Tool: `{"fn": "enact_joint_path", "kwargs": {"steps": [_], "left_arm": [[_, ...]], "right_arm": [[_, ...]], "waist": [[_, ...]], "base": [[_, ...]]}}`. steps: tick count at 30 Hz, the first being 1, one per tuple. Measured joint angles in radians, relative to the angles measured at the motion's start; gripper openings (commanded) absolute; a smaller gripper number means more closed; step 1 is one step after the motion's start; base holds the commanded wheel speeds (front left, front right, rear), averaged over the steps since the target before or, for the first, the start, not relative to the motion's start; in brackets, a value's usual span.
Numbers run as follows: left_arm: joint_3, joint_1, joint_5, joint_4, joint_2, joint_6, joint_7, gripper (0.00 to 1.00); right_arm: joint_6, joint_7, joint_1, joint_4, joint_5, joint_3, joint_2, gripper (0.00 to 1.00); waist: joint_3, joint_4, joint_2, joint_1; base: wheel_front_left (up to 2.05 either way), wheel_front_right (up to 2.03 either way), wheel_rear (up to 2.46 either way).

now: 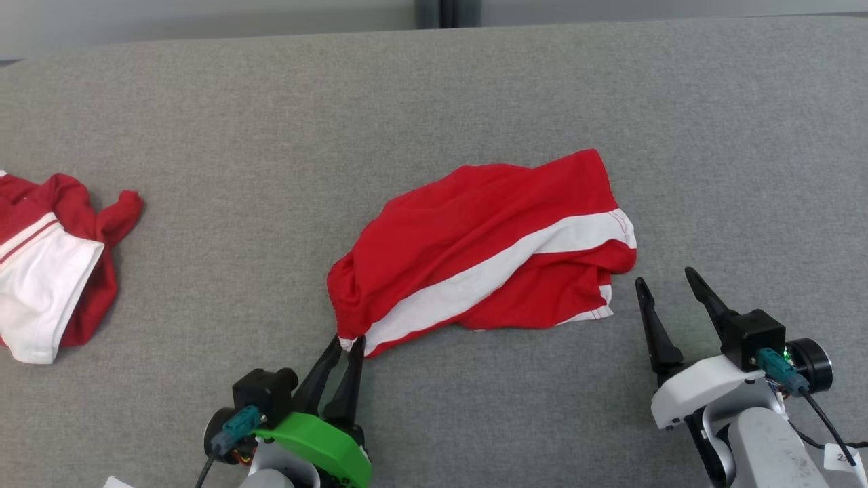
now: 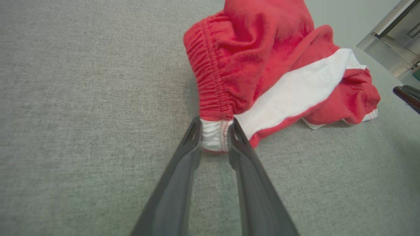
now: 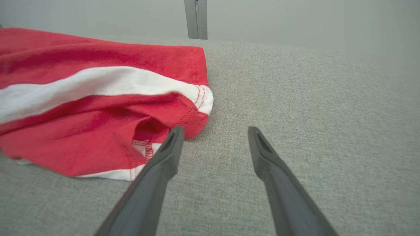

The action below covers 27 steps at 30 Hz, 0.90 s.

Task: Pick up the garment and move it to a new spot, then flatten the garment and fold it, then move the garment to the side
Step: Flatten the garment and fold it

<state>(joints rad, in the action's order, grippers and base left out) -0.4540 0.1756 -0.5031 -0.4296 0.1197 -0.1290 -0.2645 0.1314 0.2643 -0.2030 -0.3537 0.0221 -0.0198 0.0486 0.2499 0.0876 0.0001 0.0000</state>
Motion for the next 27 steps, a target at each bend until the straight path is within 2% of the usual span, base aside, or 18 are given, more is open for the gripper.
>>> {"fn": "enact_joint_path", "kwargs": {"steps": [4,9,10,11,22,24,27], "left_arm": [[-0.01,0.0,-0.004,0.004,0.005,0.0,0.0,0.31],[-0.015,-0.002,-0.004,0.012,0.008,0.0,0.0,0.21],[-0.015,-0.002,-0.003,0.014,0.009,0.0,0.0,0.15],[-0.013,-0.003,-0.001,0.017,0.009,0.0,0.0,0.0],[-0.017,-0.004,0.012,0.035,0.01,0.0,0.0,0.0],[-0.021,-0.002,0.013,0.036,0.01,0.0,0.0,0.0],[-0.023,-0.001,0.013,0.036,0.01,0.0,0.0,0.0]], "right_arm": [[0.0,0.0,-0.002,-0.007,0.0,-0.003,0.0,1.0],[0.0,0.0,-0.025,-0.02,-0.004,-0.01,0.0,1.0],[0.0,0.0,-0.034,-0.027,-0.004,-0.011,0.0,1.0],[0.0,0.0,-0.046,-0.035,-0.004,-0.012,0.0,1.0],[0.0,0.0,-0.165,-0.178,0.016,0.017,0.0,1.0],[0.0,0.0,-0.178,-0.208,0.026,0.016,0.0,0.86],[0.0,0.0,-0.183,-0.229,0.044,0.009,0.0,0.56]], "waist": [[-0.007,0.013,0.0,0.0],[-0.016,0.031,0.0,0.0],[-0.017,0.035,0.0,0.0],[-0.018,0.039,0.0,0.0],[0.008,0.064,0.0,0.0],[0.013,0.068,0.0,0.0],[0.018,0.072,0.0,0.0]], "base": [[0.0,0.0,0.0],[0.0,0.0,0.0],[0.0,0.0,0.0],[0.0,0.0,0.0],[0.0,0.0,0.0],[0.0,0.0,0.0],[0.0,0.0,0.0]]}}
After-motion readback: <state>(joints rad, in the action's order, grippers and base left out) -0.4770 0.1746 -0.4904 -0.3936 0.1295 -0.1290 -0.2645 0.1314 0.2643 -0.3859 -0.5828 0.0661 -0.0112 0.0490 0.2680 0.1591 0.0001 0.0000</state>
